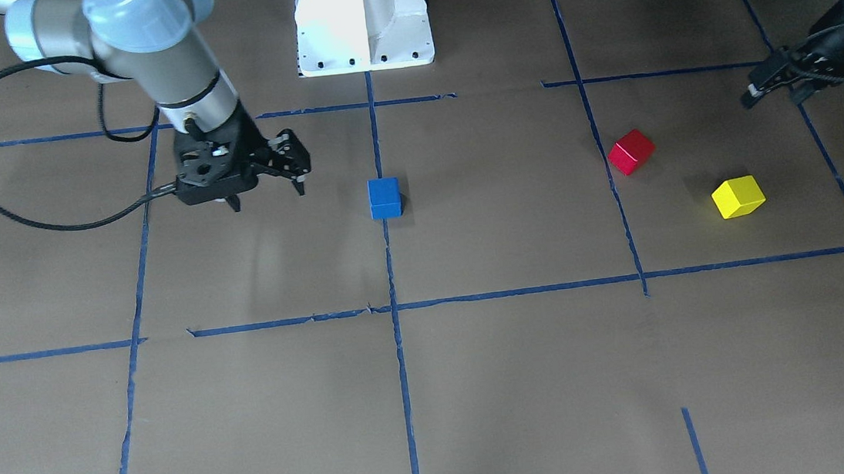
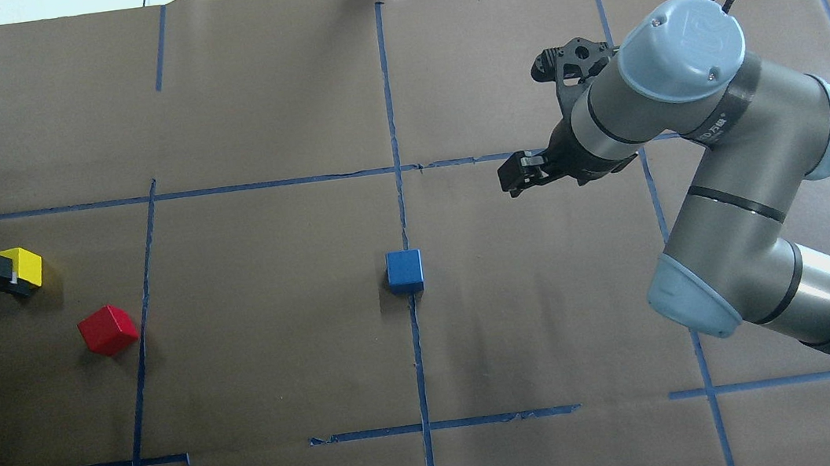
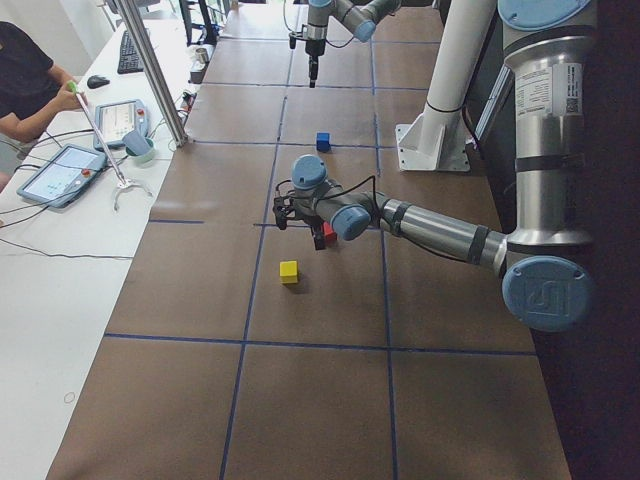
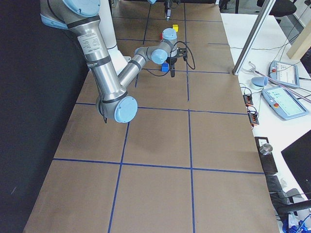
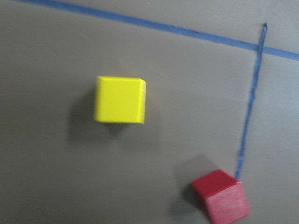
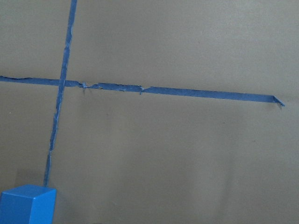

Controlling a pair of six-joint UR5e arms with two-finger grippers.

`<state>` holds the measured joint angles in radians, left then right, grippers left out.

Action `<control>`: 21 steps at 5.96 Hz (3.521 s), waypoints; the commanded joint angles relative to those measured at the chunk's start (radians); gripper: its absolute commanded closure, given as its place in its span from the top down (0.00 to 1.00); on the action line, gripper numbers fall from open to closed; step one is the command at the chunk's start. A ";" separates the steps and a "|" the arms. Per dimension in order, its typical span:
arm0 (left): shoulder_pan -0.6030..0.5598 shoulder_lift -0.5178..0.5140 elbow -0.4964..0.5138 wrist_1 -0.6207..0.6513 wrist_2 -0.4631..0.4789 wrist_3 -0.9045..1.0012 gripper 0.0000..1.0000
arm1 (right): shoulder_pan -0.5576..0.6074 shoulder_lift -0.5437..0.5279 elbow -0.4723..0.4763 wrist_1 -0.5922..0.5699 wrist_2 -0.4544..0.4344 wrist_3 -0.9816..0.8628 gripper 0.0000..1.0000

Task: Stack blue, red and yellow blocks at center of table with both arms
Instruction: 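Grasp the red cube with the left gripper while the right arm withdraws, then carry the red cube with the left gripper above the blue cube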

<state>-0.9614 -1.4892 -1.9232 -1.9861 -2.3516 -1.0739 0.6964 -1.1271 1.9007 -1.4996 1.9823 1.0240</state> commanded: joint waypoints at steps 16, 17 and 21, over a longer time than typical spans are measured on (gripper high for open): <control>0.338 -0.497 0.042 0.275 0.302 -0.306 0.00 | 0.176 -0.216 0.116 -0.001 0.137 -0.228 1.00; 0.375 -0.670 0.061 0.421 0.307 -0.223 0.00 | 0.252 -0.267 0.115 -0.001 0.174 -0.342 1.00; 0.441 -0.927 0.344 0.431 0.353 -0.139 0.00 | 0.308 -0.298 0.103 -0.002 0.208 -0.403 1.00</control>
<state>-0.5263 -2.3752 -1.6312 -1.5578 -2.0134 -1.2173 1.0039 -1.4218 2.0048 -1.5017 2.1899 0.6220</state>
